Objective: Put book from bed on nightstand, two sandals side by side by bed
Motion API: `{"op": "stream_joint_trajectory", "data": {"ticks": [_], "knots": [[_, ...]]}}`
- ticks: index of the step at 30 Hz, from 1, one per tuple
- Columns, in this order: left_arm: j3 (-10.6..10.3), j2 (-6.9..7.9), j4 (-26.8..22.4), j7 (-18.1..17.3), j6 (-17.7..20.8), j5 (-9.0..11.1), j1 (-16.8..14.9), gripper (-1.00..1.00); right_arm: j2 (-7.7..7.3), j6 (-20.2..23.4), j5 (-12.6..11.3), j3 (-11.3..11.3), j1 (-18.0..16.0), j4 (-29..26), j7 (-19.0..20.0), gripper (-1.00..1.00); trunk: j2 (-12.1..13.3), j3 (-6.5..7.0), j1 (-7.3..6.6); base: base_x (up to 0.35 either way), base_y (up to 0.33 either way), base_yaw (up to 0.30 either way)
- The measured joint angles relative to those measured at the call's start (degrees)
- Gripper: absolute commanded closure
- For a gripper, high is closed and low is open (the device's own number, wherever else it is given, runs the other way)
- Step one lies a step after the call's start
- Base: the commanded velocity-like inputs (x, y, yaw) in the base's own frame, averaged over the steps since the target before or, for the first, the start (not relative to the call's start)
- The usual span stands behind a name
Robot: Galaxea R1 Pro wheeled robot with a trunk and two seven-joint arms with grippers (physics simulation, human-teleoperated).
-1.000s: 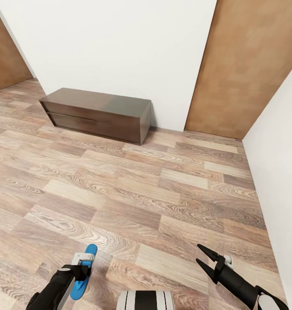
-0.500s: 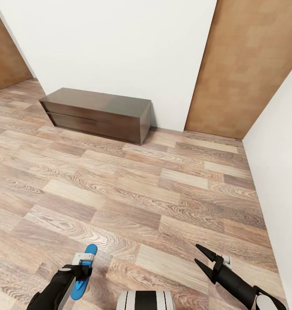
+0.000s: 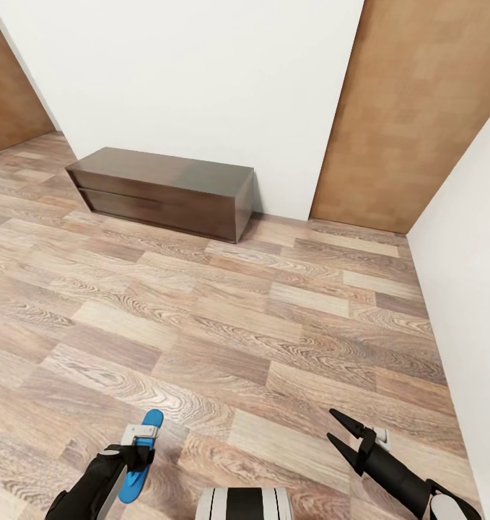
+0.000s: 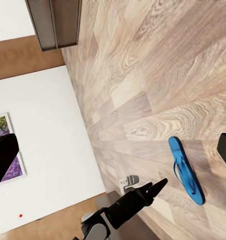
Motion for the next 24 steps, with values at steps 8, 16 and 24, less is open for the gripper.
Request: {"op": "stream_joint_trajectory", "data": {"ticks": [8, 16, 24], "knots": [[0.0, 0.0, 0.0, 0.0, 0.0, 0.0, -0.01, -1.0, -0.41, 0.13, -0.06, -0.18, 0.02, -0.15, 0.21, -1.0, -0.04, -0.66, 0.08, 0.0, 0.0, 0.0], [0.0, 0.0, -0.05, 0.0, 0.0, 0.0, -0.04, -1.0, -0.53, 0.26, -0.07, -0.2, -0.01, -0.24, 0.19, -1.0, -0.15, -2.43, 0.29, 0.0, 0.0, 0.0], [0.0, 0.0, -0.07, 0.0, 0.0, 0.0, 0.0, -1.0, -0.54, 0.31, -0.11, -0.2, 0.0, -0.19, 0.14, -1.0, -0.25, -4.21, 0.49, 0.0, 0.0, 0.0]]}}
